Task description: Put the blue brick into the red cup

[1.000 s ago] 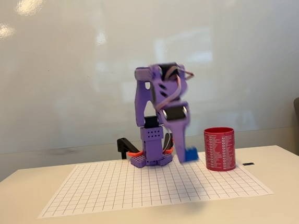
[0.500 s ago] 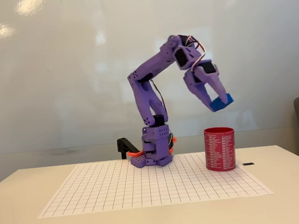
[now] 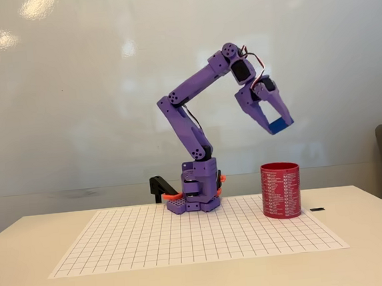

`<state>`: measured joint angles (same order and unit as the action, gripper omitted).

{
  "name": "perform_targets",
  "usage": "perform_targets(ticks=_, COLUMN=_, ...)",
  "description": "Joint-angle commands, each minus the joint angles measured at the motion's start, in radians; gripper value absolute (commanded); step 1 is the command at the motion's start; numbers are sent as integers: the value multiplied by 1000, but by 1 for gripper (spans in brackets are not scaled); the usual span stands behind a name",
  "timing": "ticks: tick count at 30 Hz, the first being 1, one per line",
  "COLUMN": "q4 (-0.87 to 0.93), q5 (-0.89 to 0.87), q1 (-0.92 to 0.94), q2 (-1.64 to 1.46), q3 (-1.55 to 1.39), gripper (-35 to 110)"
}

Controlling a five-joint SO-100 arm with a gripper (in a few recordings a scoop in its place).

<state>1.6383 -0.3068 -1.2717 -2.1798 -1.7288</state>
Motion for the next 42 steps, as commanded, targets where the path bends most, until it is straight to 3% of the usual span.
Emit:
perform_targets(ticks=1, q4=-35, q5=-23, q1=3, q2=-38, q3=-104, gripper=-1)
perform_targets(ticks=6, q4=-138, q5=-32, q1=23, q2=-43, q3=-259, gripper=-1)
perform_targets(ticks=15, q4=-103, q5=-66, q1=8, q2=-20, q3=-255, gripper=1)
perform_targets(ticks=19, q4=-58, q5=-97, q1=6, q2=9, q3=-249, gripper=37)
perform_targets(ticks=22, q4=-67, q5=-97, q1=6, q2=6, q3=-247, gripper=45)
perform_targets(ticks=32, q4=-74, q5=-80, q1=6, q2=8, q3=-244, gripper=45)
perform_targets(ticks=35, q4=-92, q5=-78, q1=11, q2=15, q3=-236, gripper=0)
perform_targets(ticks=42, q4=-133, q5=-84, q1=21, q2=15, q3=-262, gripper=0)
